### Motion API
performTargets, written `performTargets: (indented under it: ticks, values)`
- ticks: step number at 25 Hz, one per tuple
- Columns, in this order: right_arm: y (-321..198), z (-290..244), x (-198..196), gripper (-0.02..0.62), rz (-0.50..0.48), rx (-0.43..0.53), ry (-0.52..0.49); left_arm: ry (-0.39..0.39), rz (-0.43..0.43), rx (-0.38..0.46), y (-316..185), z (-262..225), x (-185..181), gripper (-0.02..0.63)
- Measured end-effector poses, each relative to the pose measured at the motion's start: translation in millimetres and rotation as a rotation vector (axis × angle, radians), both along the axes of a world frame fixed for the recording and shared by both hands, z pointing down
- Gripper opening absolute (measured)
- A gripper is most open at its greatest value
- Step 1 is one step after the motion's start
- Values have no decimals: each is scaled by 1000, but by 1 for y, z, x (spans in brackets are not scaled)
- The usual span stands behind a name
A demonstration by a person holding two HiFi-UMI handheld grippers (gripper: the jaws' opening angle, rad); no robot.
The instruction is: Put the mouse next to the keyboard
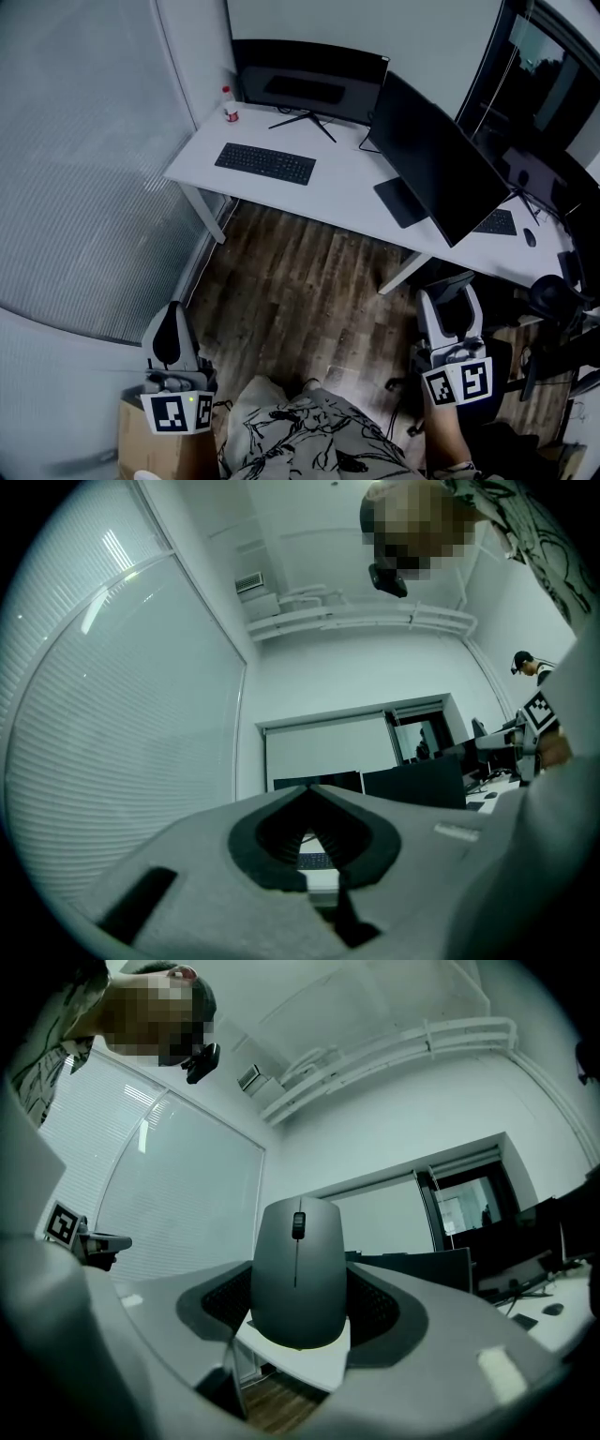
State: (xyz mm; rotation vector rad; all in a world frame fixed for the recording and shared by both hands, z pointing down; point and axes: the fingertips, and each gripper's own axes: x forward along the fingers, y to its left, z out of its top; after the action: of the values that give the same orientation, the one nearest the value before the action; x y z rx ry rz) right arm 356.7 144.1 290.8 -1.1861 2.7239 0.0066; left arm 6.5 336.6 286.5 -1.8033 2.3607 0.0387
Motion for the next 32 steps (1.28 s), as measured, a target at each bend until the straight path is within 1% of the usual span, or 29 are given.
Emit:
performTargets:
  ticks: [6,11,17,28,32]
  values:
    - [-22,6,-9,302,32,-11,-6,6,23,-4,-30,9,-21,-2]
    - [-43,7,-31,302,90,-2,-4,3,63,-4,-72,13,-57,-2]
    - [-78,-3,-78,302,164,-10,-6,3,104,24,-124,-3,-117,-2]
    - [-122,-4,-174,302,247,-22,9,25,203,12,-201,-2,-221,0]
    - [-134,-2,-202,302,284,-23,13,36,234,0,-226,5,-254,0]
